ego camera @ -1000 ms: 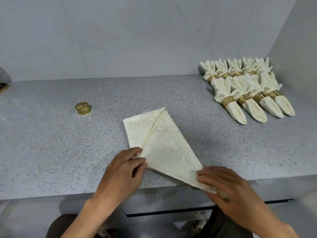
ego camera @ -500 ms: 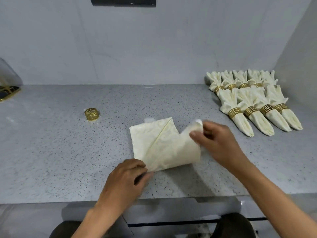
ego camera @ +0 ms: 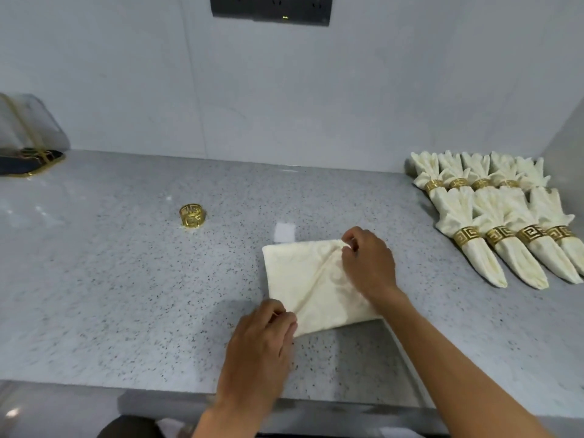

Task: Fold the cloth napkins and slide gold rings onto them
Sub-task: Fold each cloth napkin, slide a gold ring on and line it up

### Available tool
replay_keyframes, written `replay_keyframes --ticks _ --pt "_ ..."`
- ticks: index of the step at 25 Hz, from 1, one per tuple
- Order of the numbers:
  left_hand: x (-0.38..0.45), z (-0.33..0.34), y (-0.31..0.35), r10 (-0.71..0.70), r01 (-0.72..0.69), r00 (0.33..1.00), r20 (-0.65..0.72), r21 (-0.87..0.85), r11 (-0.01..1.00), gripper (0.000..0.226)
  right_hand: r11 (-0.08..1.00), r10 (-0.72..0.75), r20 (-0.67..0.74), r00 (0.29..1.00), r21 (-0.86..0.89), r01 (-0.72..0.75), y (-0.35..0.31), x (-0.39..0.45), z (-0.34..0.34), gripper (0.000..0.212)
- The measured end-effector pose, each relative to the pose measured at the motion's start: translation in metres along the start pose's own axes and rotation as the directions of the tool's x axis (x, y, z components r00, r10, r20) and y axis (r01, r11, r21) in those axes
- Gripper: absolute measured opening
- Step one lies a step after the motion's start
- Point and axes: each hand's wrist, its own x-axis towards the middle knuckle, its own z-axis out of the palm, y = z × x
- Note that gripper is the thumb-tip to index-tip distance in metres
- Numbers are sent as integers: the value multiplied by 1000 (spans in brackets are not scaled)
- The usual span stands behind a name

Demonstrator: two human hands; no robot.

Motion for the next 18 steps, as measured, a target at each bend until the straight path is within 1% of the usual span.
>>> replay_keyframes --ticks 2,4,6,9,11,13,15,16,17,18 --pt "-1 0 -2 63 -63 998 6 64 996 8 998 -17 -20 1000 -56 16 1 0 4 10" --pt "-1 1 0 94 -95 995 12 96 991 19 995 -21 -40 999 -94 18 3 2 5 10" --pt "0 2 -1 90 -90 996 6 98 991 29 993 -25 -49 998 -114 20 4 7 8 11" --pt "0 2 -2 126 -127 992 18 89 988 29 977 -53 -6 999 -206 51 7 13 15 21" --pt "3 -2 3 139 -142 989 49 68 988 27 982 -53 5 999 -184 53 6 17 9 24" --pt "4 -3 14 152 -160 985 84 96 982 19 992 -33 -84 996 -123 23 -2 5 -10 26" --pt "0 3 34 85 -99 983 163 83 992 20 993 -61 -175 983 -110 42 -8 -33 -31 24" --pt "-3 8 48 47 -60 977 209 56 997 19 988 -97 -170 981 -131 75 -8 -60 -40 24" --pt "-7 14 62 26 -29 970 241 8 1000 17 980 -128 -118 985 -167 108 -7 -88 -46 25" --pt "-11 19 75 37 -14 966 256 -90 996 15 972 -154 -34 987 -184 146 -2 -113 -51 28"
